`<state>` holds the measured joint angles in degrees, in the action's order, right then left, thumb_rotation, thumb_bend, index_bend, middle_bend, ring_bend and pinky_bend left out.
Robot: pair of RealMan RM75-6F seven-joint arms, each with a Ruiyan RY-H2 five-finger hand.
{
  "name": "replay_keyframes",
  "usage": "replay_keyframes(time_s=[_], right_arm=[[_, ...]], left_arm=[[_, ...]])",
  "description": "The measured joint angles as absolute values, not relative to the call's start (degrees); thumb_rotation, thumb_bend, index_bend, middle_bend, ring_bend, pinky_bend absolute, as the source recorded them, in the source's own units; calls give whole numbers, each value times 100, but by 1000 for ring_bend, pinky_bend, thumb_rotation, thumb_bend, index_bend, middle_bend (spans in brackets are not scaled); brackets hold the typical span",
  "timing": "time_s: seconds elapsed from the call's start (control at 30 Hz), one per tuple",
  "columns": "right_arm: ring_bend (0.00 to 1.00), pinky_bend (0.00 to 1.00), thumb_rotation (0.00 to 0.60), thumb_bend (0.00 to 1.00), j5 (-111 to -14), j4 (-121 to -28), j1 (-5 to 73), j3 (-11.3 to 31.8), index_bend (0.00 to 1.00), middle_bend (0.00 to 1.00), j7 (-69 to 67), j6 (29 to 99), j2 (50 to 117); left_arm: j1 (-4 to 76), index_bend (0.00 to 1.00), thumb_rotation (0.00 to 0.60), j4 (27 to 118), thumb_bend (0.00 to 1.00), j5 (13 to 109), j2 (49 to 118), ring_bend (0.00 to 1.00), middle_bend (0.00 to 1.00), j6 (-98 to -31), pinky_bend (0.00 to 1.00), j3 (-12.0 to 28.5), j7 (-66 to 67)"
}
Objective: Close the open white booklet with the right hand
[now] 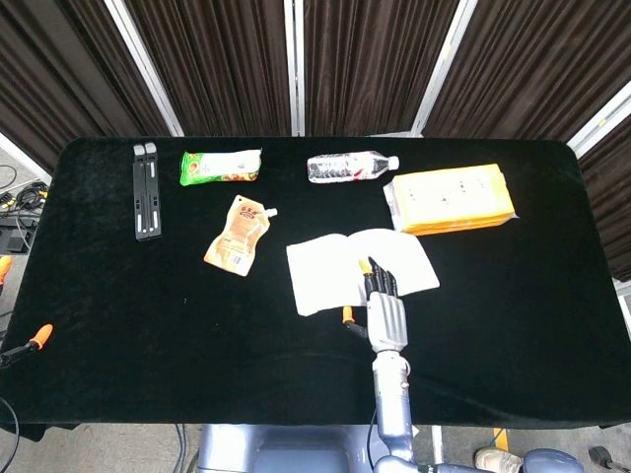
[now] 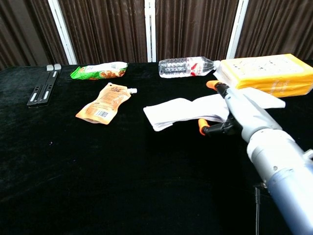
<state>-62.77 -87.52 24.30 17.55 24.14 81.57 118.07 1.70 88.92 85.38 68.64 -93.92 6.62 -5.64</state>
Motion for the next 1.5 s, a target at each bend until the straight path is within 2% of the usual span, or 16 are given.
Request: replay_keyframes(time_s=[0.3, 0.73, 0.87, 1.1, 1.17, 1.33, 1.5], right_arm=[[0, 0, 600, 479, -5871, -9201, 2252, 2115, 0, 0, 2177, 8171, 11636], [0, 0, 600, 469, -5720, -9571, 2031, 2368, 0, 0, 1874, 8485, 11427], [0, 0, 600, 468, -5842, -9483, 1984, 2442, 0, 0, 1857, 8768, 11412], [0, 0, 600, 462, -5868, -9442, 1929, 2525, 0, 0, 1868, 8853, 11255], [0, 0, 600, 428, -5961, -9511, 1886, 2471, 0, 0, 1834, 8861, 11126], [0, 0, 600, 232, -6121, -9830, 1734, 2181, 0, 0, 1764, 8645, 10511], [0, 0, 600, 191, -6418, -10082, 1565, 1737, 0, 0, 1587, 8191, 9514]], left_arm=[[171, 0, 600, 8907, 194, 8579, 6865, 0, 0, -9421, 0, 661, -547], [177, 0, 600, 8921, 195, 8656, 6885, 0, 0, -9457, 0, 642, -525], [172, 0, 600, 8929, 195, 8698, 6892, 0, 0, -9489, 0, 631, -513], [162, 0, 600, 8933, 195, 8715, 6893, 0, 0, -9525, 0, 633, -530], [163, 0, 600, 8928, 195, 8711, 6892, 0, 0, -9516, 0, 631, -531], [174, 0, 600, 8895, 195, 8690, 6894, 0, 0, -9462, 0, 617, -486], [198, 0, 600, 8845, 193, 8678, 6937, 0, 0, -9409, 0, 605, -370]])
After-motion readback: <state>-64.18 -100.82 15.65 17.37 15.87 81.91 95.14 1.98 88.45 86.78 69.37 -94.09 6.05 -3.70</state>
